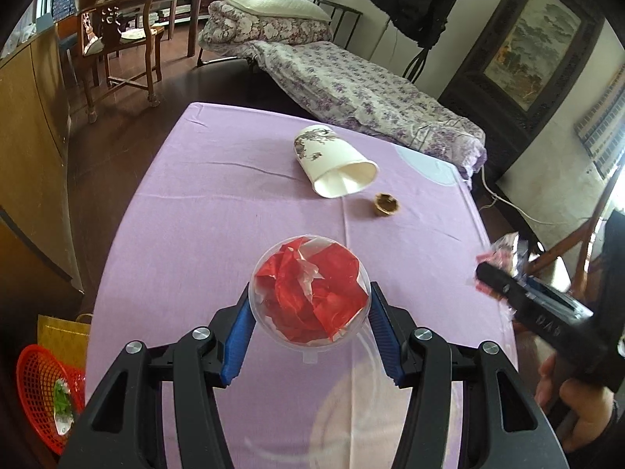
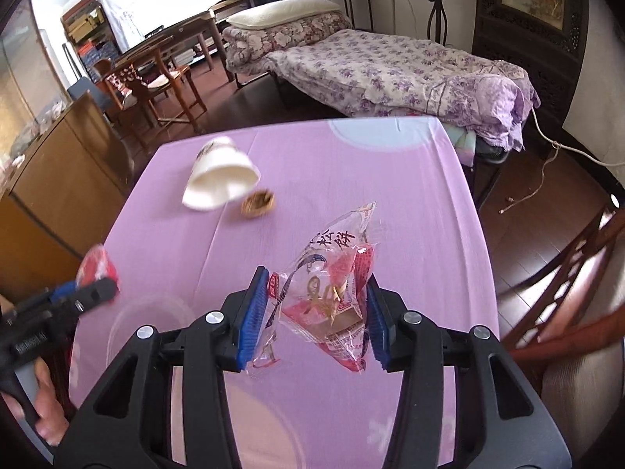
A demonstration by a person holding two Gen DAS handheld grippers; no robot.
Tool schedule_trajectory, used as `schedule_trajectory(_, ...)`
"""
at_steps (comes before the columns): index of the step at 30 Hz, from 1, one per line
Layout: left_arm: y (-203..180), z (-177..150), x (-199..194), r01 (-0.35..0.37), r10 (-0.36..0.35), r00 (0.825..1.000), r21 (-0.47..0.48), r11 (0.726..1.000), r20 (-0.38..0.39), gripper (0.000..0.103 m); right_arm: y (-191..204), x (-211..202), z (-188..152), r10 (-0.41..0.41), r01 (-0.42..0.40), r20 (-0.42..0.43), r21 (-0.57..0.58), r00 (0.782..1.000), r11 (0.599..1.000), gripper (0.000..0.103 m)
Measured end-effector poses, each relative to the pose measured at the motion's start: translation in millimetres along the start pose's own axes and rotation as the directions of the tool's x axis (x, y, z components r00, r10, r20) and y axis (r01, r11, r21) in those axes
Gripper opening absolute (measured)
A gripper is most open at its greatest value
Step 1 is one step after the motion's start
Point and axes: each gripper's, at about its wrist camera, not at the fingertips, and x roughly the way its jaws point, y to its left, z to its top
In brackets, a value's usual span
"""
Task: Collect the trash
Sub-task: 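Carry the cup and packet over the red wastebasket with both grippers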
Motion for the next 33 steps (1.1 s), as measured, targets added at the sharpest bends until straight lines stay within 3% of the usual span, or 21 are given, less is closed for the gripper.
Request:
schedule_trajectory(7, 14, -32, -55, -0.043, 0.042, 0.999, 0.022, 0.999, 0.032, 0.055, 21, -22, -33, 0.05, -0.051, -0.016, -0.05, 0.999, 0.997, 0.047)
schedule_trajectory(14, 49, -50, -107, -0.069, 0.071, 0.994, -0.024, 0.997, 0.089, 0.055, 73, -43, -48, 0.106, -0.107, -0.015, -0.163, 0.994, 0.981, 0.048)
schedule_trajectory(20, 89, -62, -143, -0.105, 0.116, 0.986, -0.095, 0.99, 0.122, 0.055, 129, -55, -54, 0.169, -0.17, -0.029, -0.284, 0.985, 0.944, 0.048)
schedule_trajectory(28, 158, -80, -175, -0.193, 0.219, 0.967, -0.191, 0.962, 0.128, 0.055, 220, -51, -60, 0.262, -0.281, -0.103, -0.421, 0.96, 0.863, 0.048)
schedule_trajectory(33, 211, -97, -180, -0.25, 0.283, 0.955, -0.27, 0.93, 0.089, 0.055, 296, -40, -70, 0.331, -0.395, -0.215, -0.526, 0.919, 0.753, 0.048)
